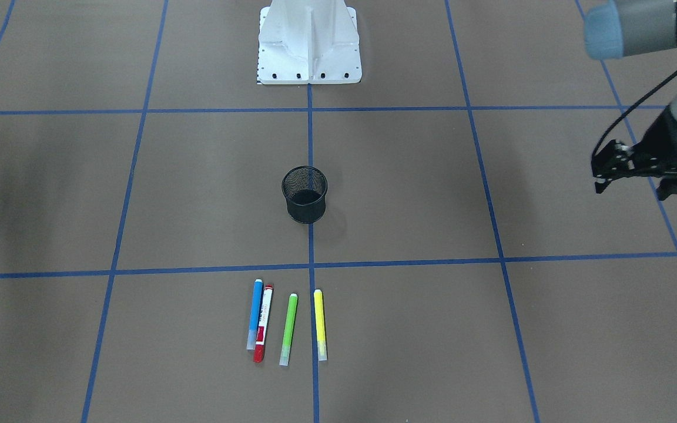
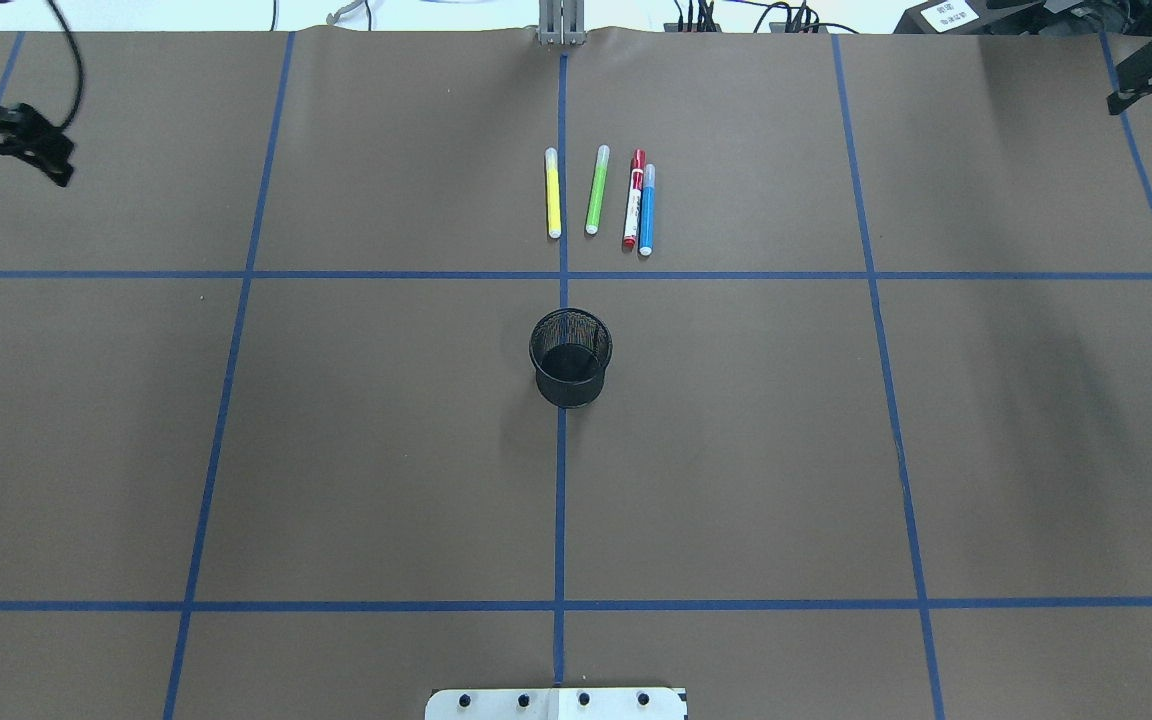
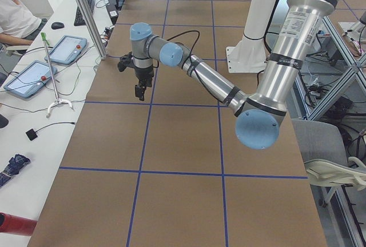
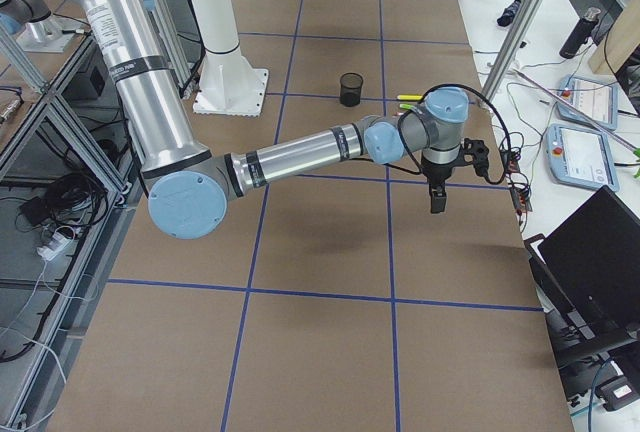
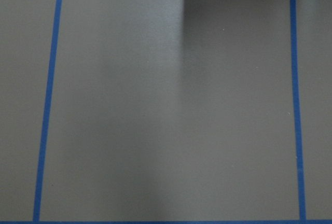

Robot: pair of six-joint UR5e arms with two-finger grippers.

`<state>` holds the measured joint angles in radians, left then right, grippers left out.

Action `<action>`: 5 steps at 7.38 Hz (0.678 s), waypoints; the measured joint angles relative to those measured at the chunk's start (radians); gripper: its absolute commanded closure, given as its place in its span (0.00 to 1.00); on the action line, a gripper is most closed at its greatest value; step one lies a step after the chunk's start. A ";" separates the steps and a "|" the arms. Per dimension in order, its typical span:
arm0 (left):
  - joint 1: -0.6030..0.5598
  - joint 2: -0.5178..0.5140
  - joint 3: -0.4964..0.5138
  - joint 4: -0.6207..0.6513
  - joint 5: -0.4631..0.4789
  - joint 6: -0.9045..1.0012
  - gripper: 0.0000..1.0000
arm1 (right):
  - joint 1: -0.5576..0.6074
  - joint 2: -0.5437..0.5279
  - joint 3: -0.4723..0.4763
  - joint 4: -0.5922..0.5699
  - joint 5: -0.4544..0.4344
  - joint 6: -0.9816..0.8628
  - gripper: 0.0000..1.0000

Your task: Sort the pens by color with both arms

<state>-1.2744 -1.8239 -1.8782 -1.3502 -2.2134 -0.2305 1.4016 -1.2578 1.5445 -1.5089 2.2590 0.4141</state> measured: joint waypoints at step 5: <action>-0.207 0.152 0.087 0.000 -0.093 0.272 0.00 | 0.073 -0.111 0.016 -0.045 0.017 -0.251 0.00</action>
<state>-1.4812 -1.6722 -1.7914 -1.3503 -2.3061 0.0418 1.4743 -1.3684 1.5604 -1.5539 2.2758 0.1635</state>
